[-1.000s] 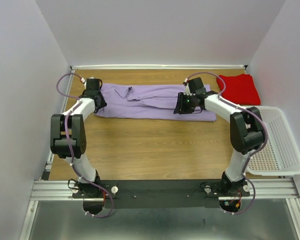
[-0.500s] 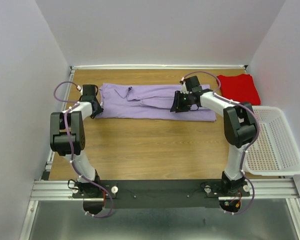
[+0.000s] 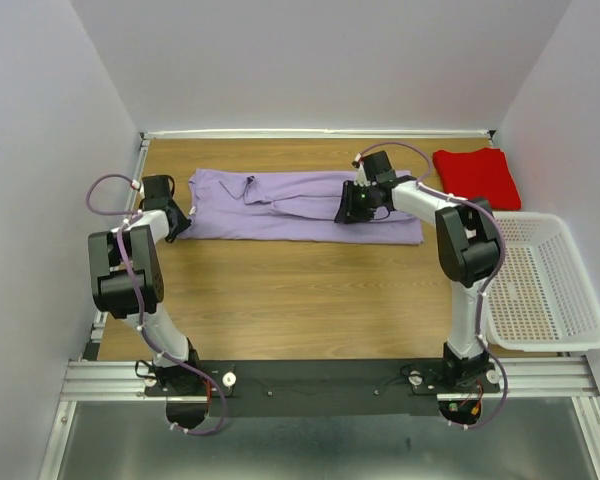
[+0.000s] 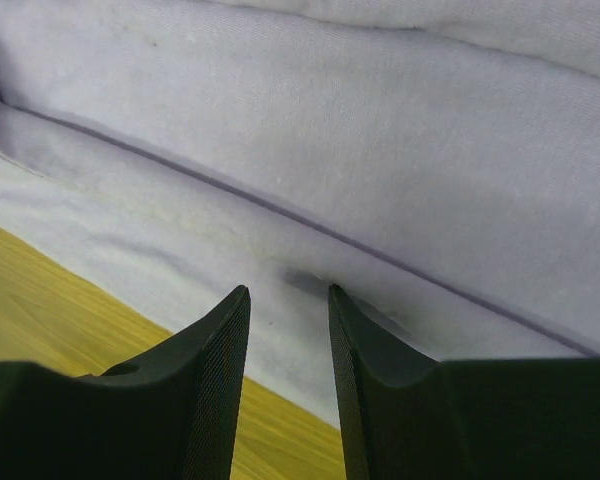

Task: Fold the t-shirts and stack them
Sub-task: Fold the tshirt

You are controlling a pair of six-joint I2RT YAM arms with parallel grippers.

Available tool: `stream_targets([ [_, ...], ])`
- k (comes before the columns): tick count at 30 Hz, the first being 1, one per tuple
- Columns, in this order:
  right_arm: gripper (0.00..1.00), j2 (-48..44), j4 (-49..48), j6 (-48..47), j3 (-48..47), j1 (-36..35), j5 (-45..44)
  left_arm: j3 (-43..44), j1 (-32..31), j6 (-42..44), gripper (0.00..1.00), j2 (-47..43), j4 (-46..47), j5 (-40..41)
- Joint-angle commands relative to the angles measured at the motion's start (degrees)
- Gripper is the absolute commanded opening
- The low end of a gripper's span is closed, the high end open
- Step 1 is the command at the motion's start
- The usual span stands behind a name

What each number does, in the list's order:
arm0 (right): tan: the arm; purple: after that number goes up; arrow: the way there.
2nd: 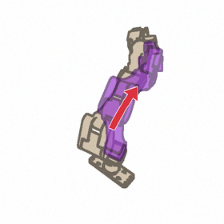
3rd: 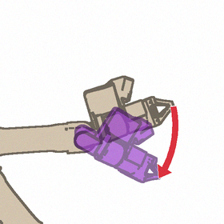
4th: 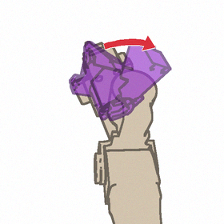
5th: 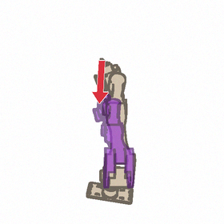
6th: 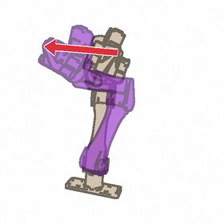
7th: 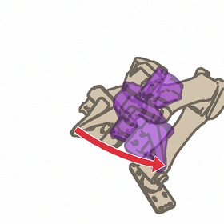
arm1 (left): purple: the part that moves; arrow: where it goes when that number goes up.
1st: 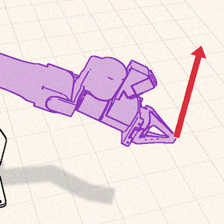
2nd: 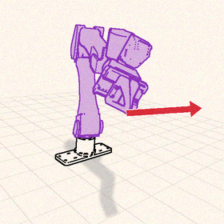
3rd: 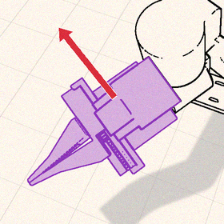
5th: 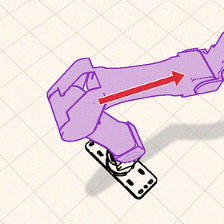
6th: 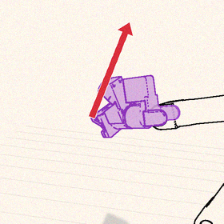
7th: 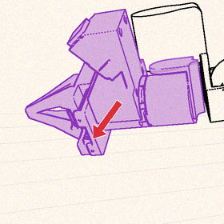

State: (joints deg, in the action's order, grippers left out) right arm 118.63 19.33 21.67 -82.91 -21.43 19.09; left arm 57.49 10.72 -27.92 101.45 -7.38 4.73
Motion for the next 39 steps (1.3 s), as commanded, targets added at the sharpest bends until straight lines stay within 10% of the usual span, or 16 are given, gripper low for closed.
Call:
stream_targets([
  [1,0.44,1.6,-0.5,-0.8,-1.9,-0.4,-0.2,-1.2,0.7,0.3,0.35,-1.0,-2.5,-2.1],
  [9,0.49,-1.8,-0.4,-6.5,-0.5,-0.6,-7.9,-1.1,1.2,0.8,0.4,-6.5,-4.4,4.4],
  [17,0.7,-5.7,0.1,-21.0,-0.8,-8.1,-17.8,-1.6,1.1,0.8,0.69,-16.4,-5.2,5.6],
  [39,0.81,7.2,0.3,-34.9,-13.1,-16.1,-35.2,-13.3,-14.9,6.7,0.69,-35.1,-4.2,5.9],
])
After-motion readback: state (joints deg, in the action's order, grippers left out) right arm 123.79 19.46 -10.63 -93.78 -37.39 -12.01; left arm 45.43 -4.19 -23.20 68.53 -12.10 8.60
